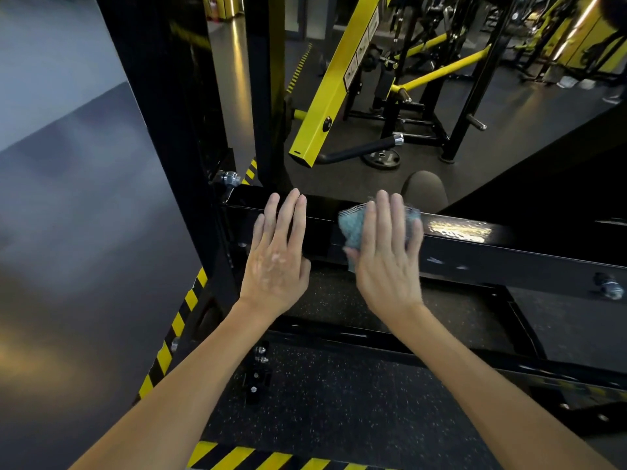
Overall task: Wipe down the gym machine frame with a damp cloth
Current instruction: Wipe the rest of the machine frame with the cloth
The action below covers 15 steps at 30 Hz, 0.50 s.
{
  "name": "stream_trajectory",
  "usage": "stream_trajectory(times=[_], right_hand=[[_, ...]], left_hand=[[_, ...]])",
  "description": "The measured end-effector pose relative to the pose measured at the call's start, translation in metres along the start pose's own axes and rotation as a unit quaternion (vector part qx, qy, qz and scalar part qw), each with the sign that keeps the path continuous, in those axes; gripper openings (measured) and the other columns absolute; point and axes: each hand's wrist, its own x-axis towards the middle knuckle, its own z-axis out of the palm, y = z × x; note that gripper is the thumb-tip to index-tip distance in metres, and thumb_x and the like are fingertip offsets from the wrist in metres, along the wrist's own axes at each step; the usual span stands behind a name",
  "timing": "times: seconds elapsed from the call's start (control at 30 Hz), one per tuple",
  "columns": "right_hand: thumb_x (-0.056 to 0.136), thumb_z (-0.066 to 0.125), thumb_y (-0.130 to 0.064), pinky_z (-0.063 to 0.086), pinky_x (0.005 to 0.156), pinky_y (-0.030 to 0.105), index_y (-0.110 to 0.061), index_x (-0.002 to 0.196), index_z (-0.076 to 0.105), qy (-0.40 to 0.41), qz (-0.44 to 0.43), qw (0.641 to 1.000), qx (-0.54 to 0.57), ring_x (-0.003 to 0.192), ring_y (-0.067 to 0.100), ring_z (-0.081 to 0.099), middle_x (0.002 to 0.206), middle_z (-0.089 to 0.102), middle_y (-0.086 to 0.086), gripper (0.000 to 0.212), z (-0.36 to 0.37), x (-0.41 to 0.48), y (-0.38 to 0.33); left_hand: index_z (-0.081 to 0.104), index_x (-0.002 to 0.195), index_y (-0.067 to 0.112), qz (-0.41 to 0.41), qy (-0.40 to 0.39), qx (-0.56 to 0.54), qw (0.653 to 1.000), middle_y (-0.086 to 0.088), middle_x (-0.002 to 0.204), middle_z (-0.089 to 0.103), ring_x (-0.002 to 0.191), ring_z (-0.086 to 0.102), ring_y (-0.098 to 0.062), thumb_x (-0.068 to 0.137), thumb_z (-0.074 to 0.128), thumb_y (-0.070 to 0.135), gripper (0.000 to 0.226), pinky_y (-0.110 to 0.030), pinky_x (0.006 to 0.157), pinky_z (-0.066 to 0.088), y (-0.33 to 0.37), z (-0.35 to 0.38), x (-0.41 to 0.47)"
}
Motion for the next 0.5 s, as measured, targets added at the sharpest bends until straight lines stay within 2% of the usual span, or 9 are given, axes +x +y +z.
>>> stream_trajectory(times=[0.07,0.2,0.4,0.5], right_hand=[[0.105,0.017,-0.046,-0.003,0.118,0.053,0.002,0.152,-0.007,0.003,-0.016,1.000,-0.015,0.149,0.035,0.004,0.160,0.006,0.022,0.072,-0.003,0.011,-0.026],[0.105,0.021,-0.051,0.009,0.116,0.052,-0.006,0.156,0.009,0.002,-0.040,0.999,-0.034,0.148,0.028,0.022,0.160,0.023,0.013,0.069,-0.009,0.027,-0.045],[0.100,0.042,-0.055,0.016,0.117,0.049,-0.007,0.148,0.034,-0.005,-0.042,0.997,0.070,0.140,0.029,0.038,0.149,0.044,0.013,0.069,-0.009,0.004,0.034],[0.097,0.051,-0.053,0.023,0.117,0.049,-0.002,0.142,0.044,-0.009,-0.025,0.995,0.093,0.137,0.030,0.044,0.143,0.051,0.015,0.068,-0.011,0.003,0.042]], left_hand=[[0.006,0.156,0.005,0.005,-0.001,0.005,1.000,-0.014,0.164,0.014,0.152,0.007,-0.034,0.077,0.055,0.008,0.093,-0.042,0.122,0.009,-0.002,-0.001,-0.001],[0.014,0.154,0.000,0.017,0.007,0.003,1.000,-0.017,0.161,0.021,0.150,0.016,-0.034,0.076,0.055,0.003,0.088,-0.046,0.122,0.021,-0.006,-0.002,-0.001],[0.013,0.155,0.002,0.012,-0.007,-0.002,1.000,-0.014,0.162,0.019,0.151,0.013,-0.033,0.071,0.060,-0.005,0.096,-0.043,0.122,0.015,-0.006,-0.002,0.000],[0.013,0.155,0.002,-0.002,-0.002,-0.004,1.000,-0.014,0.161,0.020,0.150,0.012,-0.034,0.071,0.059,-0.005,0.096,-0.041,0.121,0.010,-0.001,-0.001,0.001]])
